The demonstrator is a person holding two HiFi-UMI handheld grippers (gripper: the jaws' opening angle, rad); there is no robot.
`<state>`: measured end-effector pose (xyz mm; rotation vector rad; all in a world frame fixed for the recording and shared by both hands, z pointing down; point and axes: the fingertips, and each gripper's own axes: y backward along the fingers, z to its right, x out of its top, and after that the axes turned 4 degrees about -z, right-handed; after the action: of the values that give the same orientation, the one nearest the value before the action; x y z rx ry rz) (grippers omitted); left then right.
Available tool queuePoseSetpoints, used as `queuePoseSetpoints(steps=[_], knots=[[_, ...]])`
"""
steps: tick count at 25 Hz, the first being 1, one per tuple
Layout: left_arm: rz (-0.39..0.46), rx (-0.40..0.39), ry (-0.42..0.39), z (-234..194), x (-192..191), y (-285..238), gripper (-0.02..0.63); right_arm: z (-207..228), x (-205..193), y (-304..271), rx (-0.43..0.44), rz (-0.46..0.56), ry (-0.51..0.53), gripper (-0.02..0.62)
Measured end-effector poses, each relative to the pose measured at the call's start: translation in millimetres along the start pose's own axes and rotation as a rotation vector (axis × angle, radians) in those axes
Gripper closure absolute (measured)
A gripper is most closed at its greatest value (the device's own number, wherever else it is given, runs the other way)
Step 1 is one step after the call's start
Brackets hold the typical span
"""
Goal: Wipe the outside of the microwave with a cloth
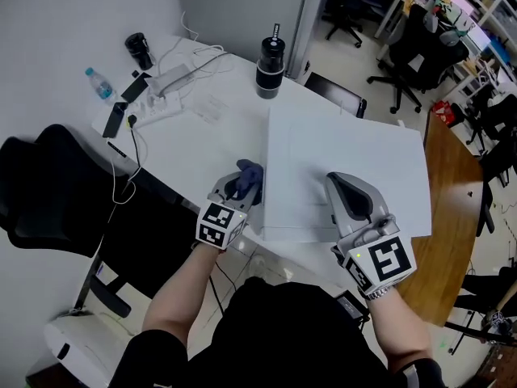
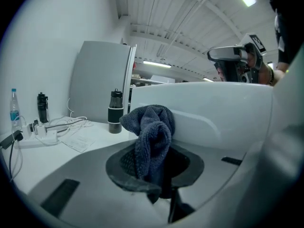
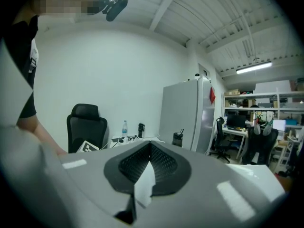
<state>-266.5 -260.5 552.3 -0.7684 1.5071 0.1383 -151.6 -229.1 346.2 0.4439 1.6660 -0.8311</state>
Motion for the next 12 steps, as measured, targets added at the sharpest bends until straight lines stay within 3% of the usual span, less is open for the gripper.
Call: queuePoseSetpoints(steps=[12], knots=[[-0.013, 0.01, 0.027, -44, 8, -47, 0.528, 33, -10, -9, -0.076, -0.034, -0.025, 0.594]])
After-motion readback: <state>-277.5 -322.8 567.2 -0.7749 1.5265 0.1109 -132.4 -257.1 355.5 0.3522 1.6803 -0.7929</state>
